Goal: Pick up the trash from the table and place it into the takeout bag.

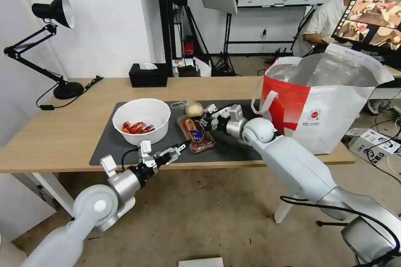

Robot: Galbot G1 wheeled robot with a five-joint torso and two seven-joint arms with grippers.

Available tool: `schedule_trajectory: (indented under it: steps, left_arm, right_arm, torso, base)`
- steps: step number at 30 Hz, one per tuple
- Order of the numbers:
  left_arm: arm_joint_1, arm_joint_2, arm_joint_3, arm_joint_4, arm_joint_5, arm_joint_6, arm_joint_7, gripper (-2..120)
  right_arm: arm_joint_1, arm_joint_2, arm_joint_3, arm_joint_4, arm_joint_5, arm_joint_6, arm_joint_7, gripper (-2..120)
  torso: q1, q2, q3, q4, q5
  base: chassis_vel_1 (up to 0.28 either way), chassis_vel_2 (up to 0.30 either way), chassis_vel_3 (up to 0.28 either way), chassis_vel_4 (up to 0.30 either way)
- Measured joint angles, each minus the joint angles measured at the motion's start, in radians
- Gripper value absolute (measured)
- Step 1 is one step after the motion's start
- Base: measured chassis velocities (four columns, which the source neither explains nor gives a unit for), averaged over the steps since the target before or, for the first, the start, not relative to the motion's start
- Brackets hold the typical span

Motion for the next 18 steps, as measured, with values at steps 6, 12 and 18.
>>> schedule_trajectory:
  steps: [6,12,18]
  left_arm:
    - [-0.067,-0.017,0.046,0.053,-0.048,0.022,-0.069,100]
    - [-0.117,-0.038,0.085,0.096,-0.046,0.056,-0.177,100]
    - [-0.144,-0.05,0.11,0.117,-0.041,0.068,-0.218,100]
  right_arm:
    - [0.0,0.0,0.002,-0.003,0.0,0.001,-0.003,0]
    - [-0.003,0.004,0.004,-0.005,0.0,0.003,-0.004,0]
    - [-0.007,0.008,0.006,-0.005,-0.001,0.003,-0.006,0]
  torso:
    - [0.0,0.0,0.0,0.0,0.0]
    - [0.0,0.0,0.0,-0.0001,0.0]
    - [0.0,0.0,0.0,0.0,0.0001]
  base:
    - [0.0,0.0,0.0,0.0]
    - [0.0,0.0,0.0,0.0]
    - [0.0,0.0,0.0,0.0]
